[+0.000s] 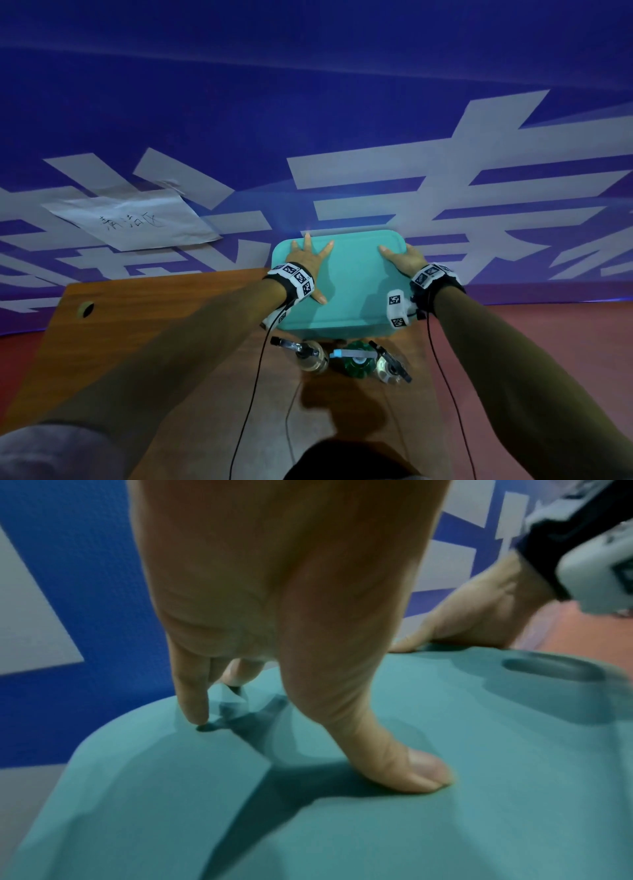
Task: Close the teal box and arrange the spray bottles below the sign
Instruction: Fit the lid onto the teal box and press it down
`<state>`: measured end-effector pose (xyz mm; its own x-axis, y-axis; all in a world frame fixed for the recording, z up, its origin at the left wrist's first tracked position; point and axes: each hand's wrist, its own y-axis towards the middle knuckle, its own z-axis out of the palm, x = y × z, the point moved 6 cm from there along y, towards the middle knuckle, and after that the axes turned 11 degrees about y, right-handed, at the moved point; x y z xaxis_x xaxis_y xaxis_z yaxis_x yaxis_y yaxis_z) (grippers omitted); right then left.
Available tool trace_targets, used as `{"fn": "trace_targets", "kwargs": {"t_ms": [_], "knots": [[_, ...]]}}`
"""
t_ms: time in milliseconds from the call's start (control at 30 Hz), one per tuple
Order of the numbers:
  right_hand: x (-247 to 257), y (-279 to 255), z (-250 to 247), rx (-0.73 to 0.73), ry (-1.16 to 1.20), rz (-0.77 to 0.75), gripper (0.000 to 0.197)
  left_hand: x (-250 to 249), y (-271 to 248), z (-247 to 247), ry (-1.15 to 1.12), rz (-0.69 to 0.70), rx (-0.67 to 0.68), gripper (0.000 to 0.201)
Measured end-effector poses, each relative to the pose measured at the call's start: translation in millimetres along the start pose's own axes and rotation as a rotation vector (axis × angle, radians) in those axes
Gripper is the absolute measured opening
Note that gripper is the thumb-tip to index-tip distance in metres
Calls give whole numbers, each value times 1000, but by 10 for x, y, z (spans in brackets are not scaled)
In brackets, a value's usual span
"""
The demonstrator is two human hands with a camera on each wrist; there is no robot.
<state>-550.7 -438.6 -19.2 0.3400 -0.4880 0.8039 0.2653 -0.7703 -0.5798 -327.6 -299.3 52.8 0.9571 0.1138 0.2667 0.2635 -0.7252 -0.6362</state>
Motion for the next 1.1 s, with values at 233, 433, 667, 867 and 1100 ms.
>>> {"fn": "trace_targets", "kwargs": {"t_ms": [233,433,667,867,1100], "knots": [[16,-195,-67,-110,-225,-32,64,-47,53,-8,-73,-24,8,161],[112,-185,-56,-204,-372,-103,80,-9,80,-6,-112,17,0,159],[89,-379,-26,-122,-481,-188,82,1,26,5,-90,36,12,153],[143,-796,30,-118,-704,-290,88,-128,-152,-67,-85,128,-84,125],[451,-1686,582,-56,-863,-703,51,-135,-721,-227,-237,103,-384,48]]}}
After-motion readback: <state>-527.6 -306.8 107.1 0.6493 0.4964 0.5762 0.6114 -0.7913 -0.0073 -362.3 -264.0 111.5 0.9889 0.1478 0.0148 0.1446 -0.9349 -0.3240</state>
